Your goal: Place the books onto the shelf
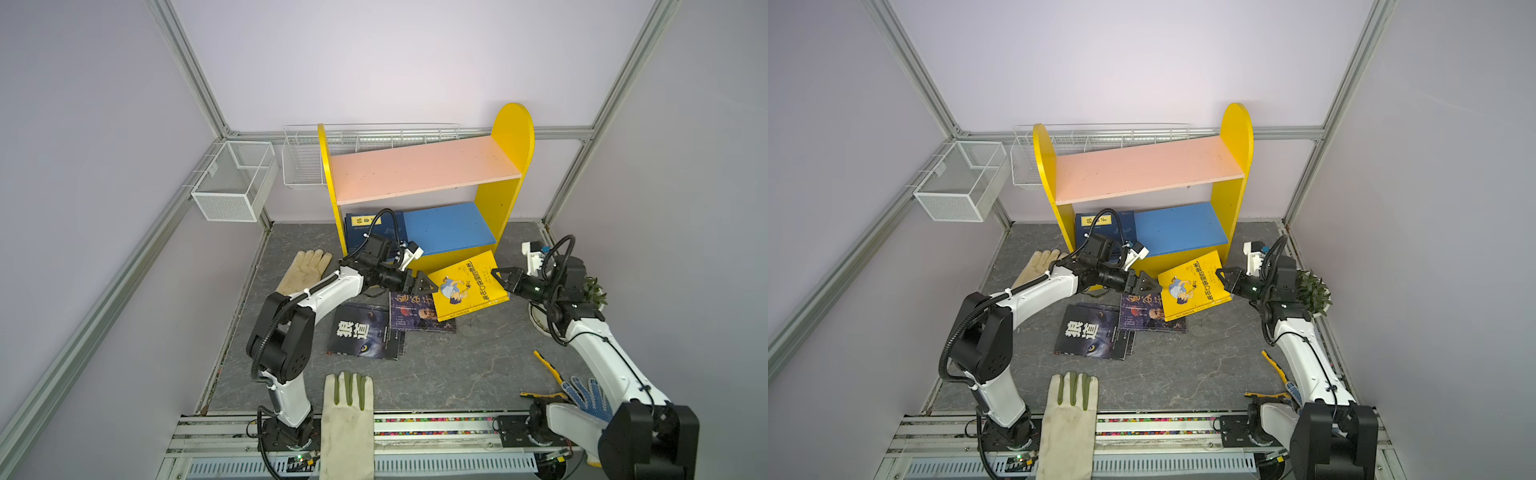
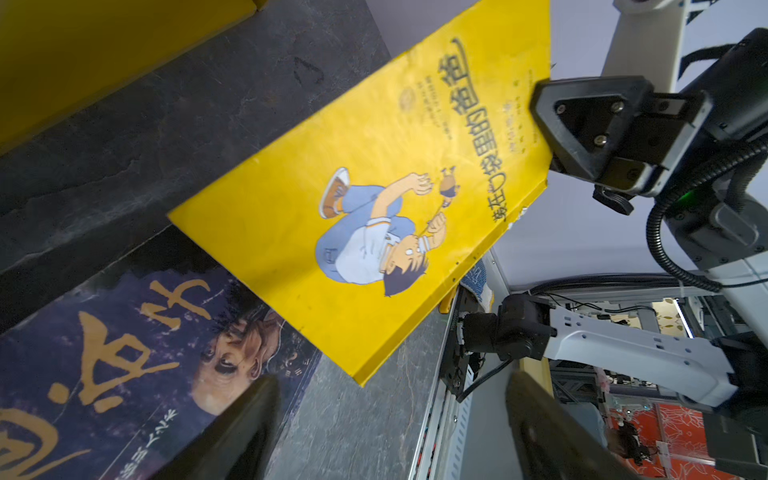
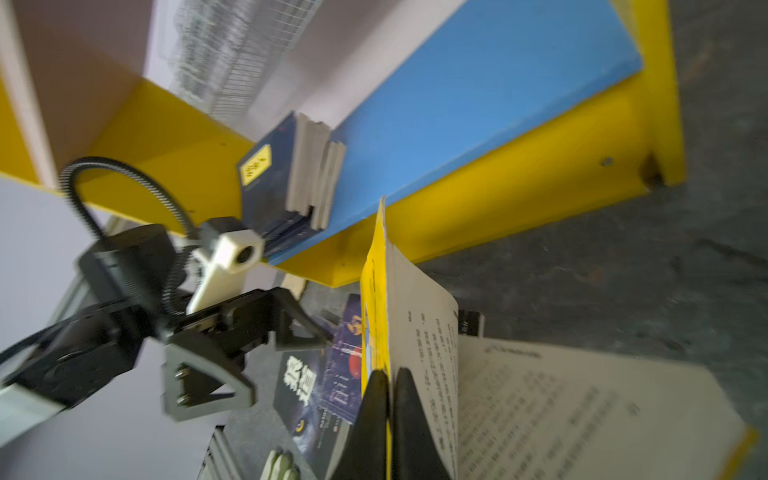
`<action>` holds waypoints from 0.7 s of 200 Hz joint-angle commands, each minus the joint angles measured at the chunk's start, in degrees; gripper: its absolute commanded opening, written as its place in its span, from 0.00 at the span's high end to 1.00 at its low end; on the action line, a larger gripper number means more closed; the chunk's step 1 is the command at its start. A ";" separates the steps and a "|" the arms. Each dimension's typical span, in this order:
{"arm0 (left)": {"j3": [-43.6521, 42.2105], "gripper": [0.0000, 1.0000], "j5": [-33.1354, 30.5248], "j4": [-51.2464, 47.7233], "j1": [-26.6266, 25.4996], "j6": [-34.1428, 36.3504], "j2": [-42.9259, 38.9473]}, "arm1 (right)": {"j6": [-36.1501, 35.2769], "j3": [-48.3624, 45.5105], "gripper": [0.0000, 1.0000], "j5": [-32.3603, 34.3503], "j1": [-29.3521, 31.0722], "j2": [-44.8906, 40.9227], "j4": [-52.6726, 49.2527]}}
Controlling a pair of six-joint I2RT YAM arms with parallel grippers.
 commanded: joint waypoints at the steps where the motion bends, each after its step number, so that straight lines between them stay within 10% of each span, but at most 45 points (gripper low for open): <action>1: 3.72 0.15 -5.61 -7.65 -1.17 5.78 2.26 | -2.97 -3.16 0.92 8.28 -0.14 1.07 -3.35; 57: 13.29 0.15 -23.78 -13.63 -5.40 11.54 8.76 | -6.24 -4.33 0.83 18.70 -0.11 3.12 -11.44; 92: 18.80 0.15 -32.16 -10.29 -7.41 9.83 14.18 | -2.61 -3.51 0.34 23.56 -0.03 6.30 -17.43; 140: 20.10 0.15 -38.36 0.26 -9.40 9.38 17.94 | -1.77 -4.10 0.19 16.72 -0.09 8.24 -27.26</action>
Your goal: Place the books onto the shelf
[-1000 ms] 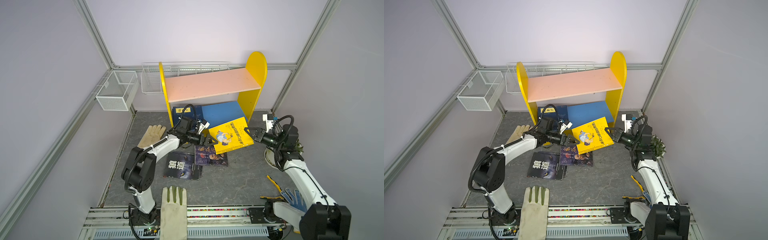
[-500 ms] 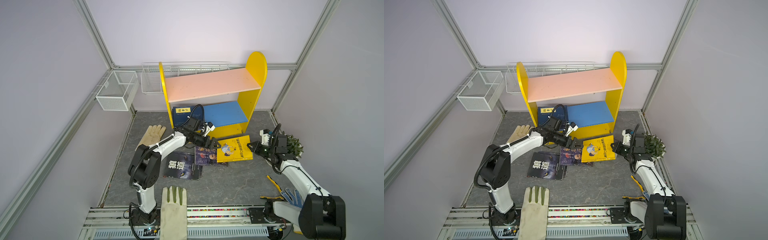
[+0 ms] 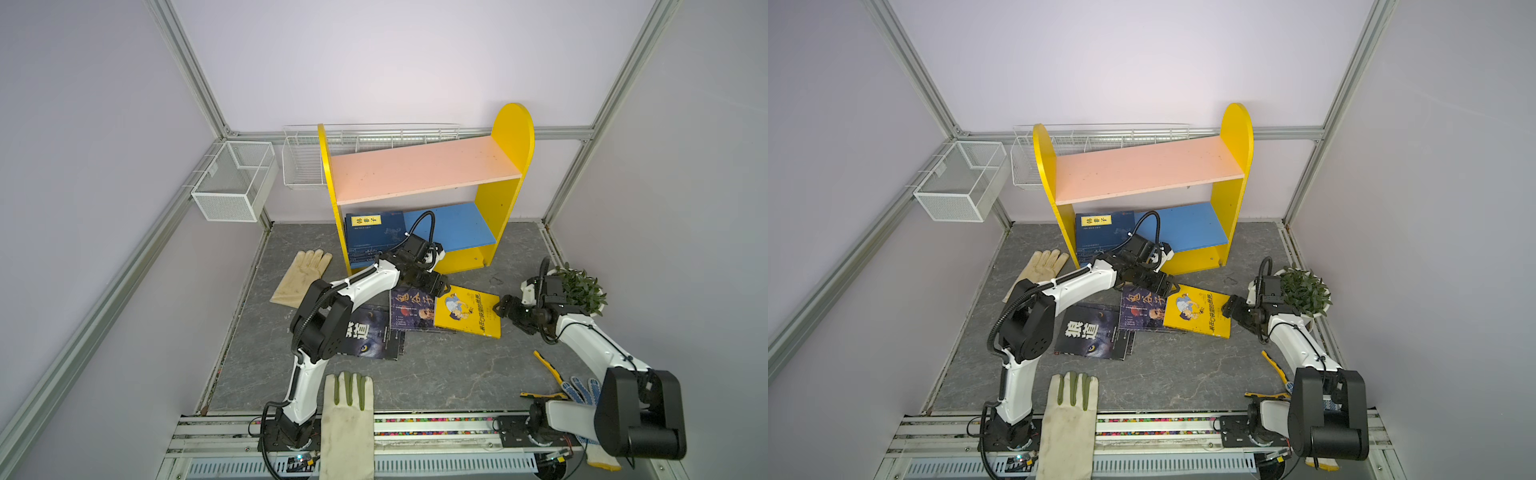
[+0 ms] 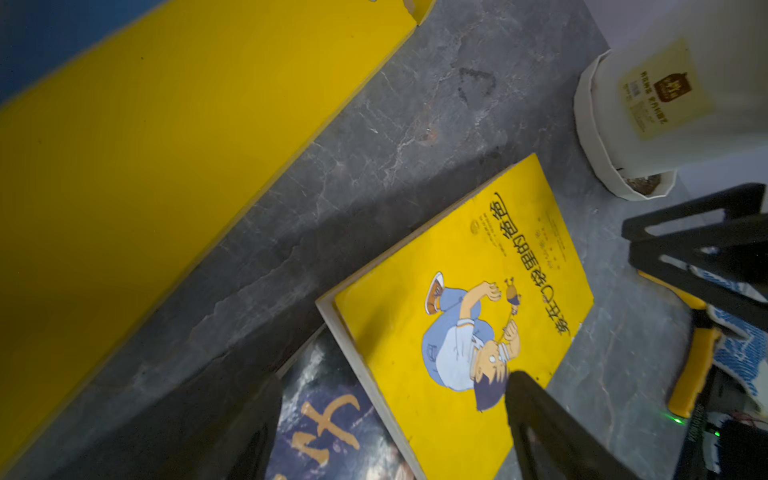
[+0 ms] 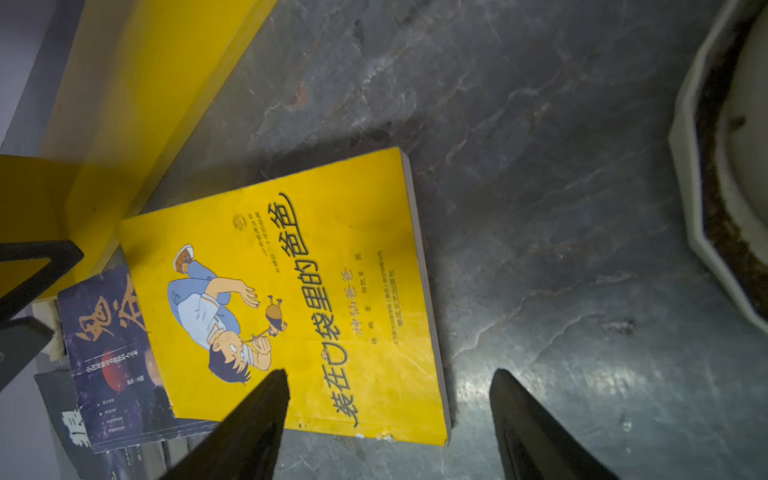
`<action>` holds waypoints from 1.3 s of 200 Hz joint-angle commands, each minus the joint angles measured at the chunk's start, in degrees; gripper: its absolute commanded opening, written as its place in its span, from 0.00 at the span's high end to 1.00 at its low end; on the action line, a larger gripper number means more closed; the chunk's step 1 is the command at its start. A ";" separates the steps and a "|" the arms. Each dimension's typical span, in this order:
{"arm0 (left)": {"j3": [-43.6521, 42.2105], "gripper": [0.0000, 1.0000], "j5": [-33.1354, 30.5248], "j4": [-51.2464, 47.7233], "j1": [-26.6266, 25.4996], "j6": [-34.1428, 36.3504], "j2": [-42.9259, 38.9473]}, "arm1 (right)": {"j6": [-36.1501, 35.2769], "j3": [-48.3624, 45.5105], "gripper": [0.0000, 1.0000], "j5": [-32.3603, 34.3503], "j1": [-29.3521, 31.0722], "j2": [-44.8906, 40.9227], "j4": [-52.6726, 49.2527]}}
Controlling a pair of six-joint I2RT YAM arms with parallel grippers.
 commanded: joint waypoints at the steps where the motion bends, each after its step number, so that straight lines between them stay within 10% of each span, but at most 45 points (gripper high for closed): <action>1: 2.19 0.15 -5.54 6.38 -0.63 0.45 1.80 | 0.68 0.08 0.19 -4.00 -0.06 1.35 -7.52; 69: 11.51 0.27 -4.99 3.09 -2.32 5.90 10.30 | -1.65 -0.92 0.18 -11.68 -0.77 10.62 -9.46; 178: 6.96 0.55 6.69 -8.98 -2.90 13.43 10.76 | 10.43 8.35 0.21 -20.42 -1.03 17.35 14.21; 260: 0.64 0.58 4.85 -6.33 -2.91 10.19 7.70 | 5.43 7.12 0.22 -12.59 -0.52 15.79 5.31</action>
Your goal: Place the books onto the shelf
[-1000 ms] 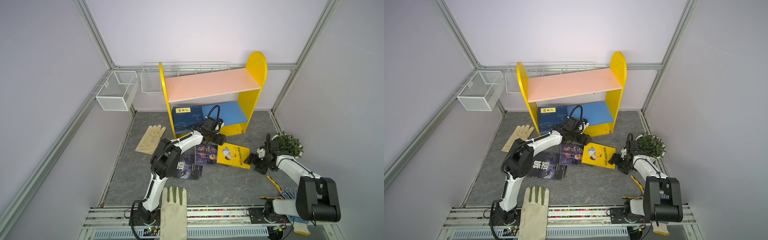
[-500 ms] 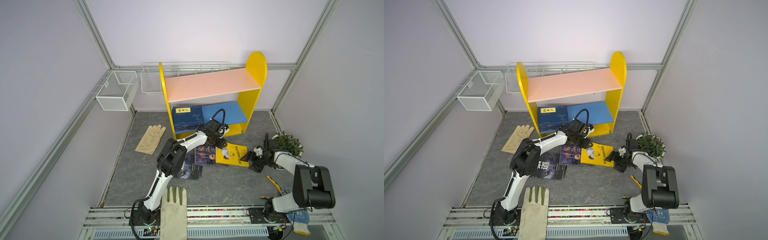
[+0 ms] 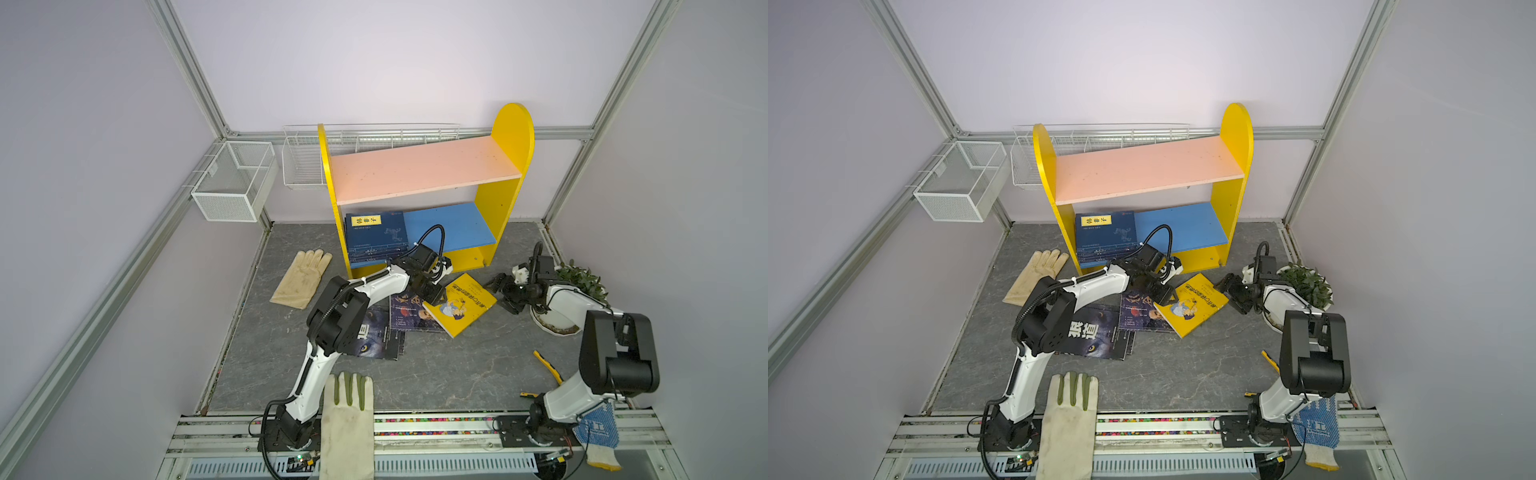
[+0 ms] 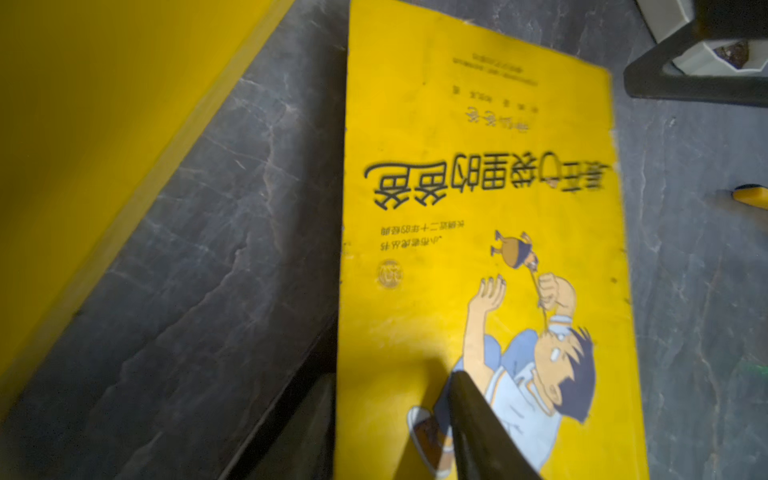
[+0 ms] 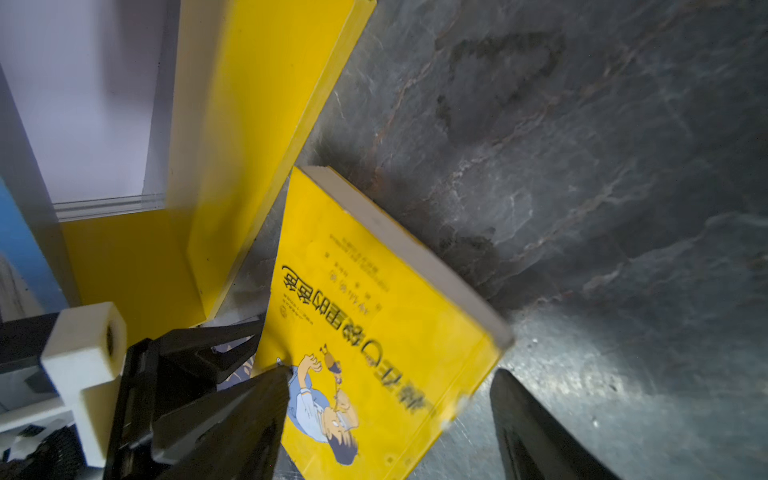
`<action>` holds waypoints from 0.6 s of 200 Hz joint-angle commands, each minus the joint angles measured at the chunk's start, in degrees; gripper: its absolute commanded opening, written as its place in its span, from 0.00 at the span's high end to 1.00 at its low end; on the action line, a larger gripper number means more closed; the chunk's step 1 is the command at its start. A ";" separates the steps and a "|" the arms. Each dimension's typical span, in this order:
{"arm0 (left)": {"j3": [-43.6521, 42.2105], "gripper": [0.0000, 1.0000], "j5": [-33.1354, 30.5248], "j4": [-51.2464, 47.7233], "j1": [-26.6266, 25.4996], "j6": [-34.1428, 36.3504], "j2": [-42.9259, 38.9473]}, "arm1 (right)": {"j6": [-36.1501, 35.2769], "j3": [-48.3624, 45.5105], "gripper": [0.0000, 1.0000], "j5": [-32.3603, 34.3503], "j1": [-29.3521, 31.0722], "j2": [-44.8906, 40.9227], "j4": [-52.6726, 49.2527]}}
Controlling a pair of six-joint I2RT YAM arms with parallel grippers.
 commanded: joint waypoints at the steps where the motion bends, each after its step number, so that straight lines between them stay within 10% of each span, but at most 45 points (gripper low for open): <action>1: -1.75 0.58 1.81 -3.82 -1.34 -0.13 0.28 | -2.89 -4.80 0.22 0.19 0.76 -3.06 -3.63; 66: -2.22 0.61 1.43 -4.75 -1.34 0.33 0.07 | -6.07 -9.86 0.33 -11.27 1.90 2.85 -0.20; 120: -1.92 0.64 1.79 -5.31 -1.30 1.03 0.81 | 6.31 -11.51 0.58 -20.74 2.34 5.55 21.55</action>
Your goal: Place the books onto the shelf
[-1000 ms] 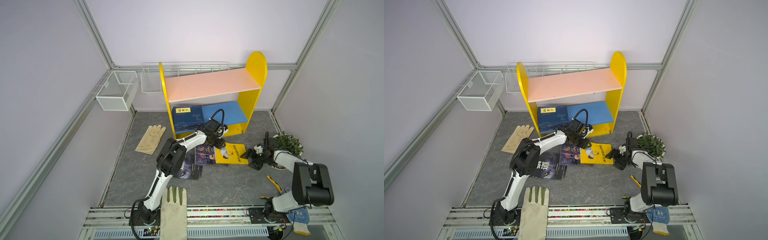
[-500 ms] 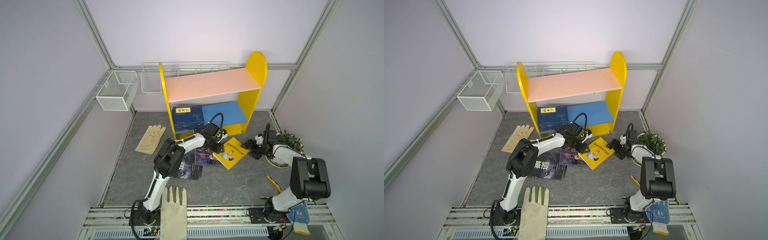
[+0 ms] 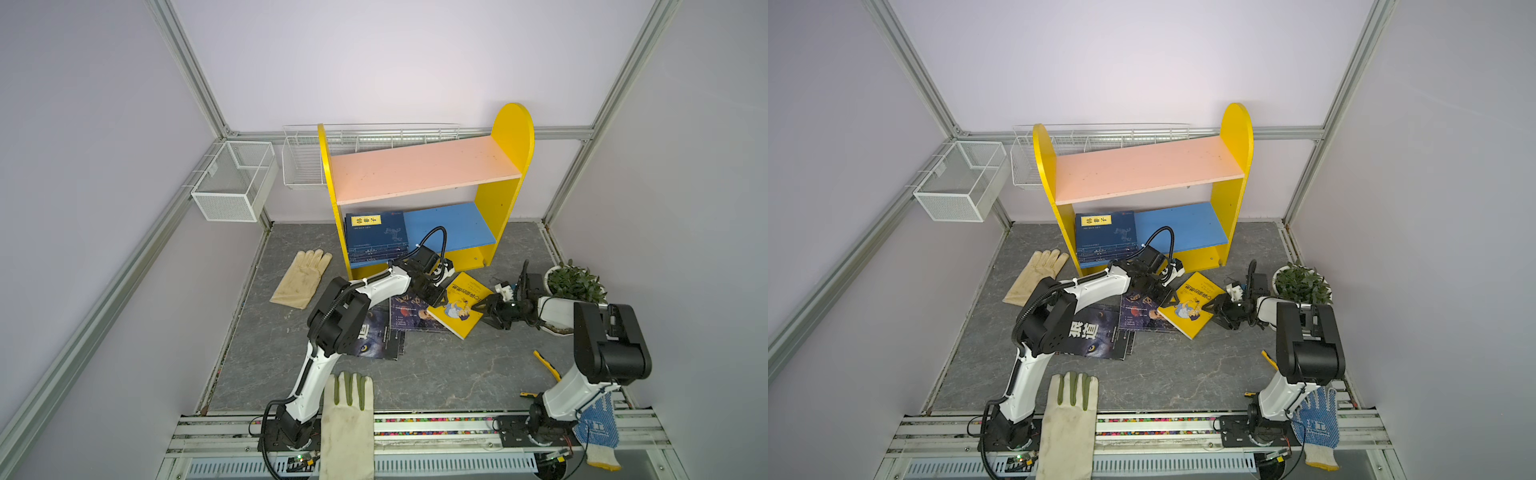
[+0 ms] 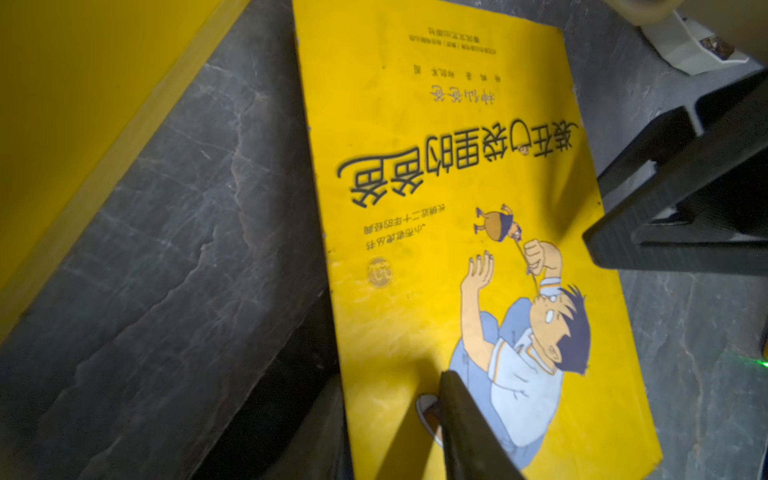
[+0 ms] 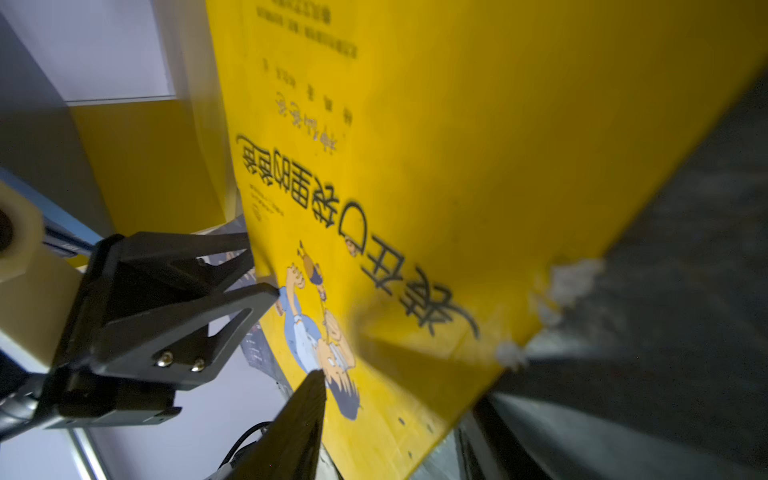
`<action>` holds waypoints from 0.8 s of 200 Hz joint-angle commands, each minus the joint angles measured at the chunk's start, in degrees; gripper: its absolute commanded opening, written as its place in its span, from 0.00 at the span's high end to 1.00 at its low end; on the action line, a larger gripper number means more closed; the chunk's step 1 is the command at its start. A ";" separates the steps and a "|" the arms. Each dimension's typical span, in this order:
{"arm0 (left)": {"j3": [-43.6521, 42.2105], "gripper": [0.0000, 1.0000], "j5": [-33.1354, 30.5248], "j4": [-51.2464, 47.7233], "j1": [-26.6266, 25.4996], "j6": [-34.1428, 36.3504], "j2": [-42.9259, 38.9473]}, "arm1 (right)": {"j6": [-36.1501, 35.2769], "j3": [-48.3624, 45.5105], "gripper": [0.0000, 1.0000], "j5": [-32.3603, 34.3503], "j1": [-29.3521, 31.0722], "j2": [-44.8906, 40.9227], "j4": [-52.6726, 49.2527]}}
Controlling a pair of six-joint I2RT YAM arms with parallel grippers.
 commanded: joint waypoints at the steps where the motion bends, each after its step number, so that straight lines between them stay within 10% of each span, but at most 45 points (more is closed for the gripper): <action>1: -1.68 0.64 1.34 -5.10 -0.91 1.44 0.84 | 6.94 -2.74 0.59 -4.07 1.03 -0.28 12.33; 56: -2.23 0.63 -0.14 -4.27 -0.81 1.40 -0.33 | 4.28 -2.11 0.92 -1.96 3.71 -9.47 11.00; 119: -17.32 0.53 -5.67 16.41 0.57 -5.02 -22.27 | -5.49 2.24 0.93 6.19 3.99 -33.35 -2.96; 160: -26.74 0.53 -10.46 24.93 0.65 -9.80 -34.74 | 2.17 5.39 0.93 9.34 4.50 -36.34 9.14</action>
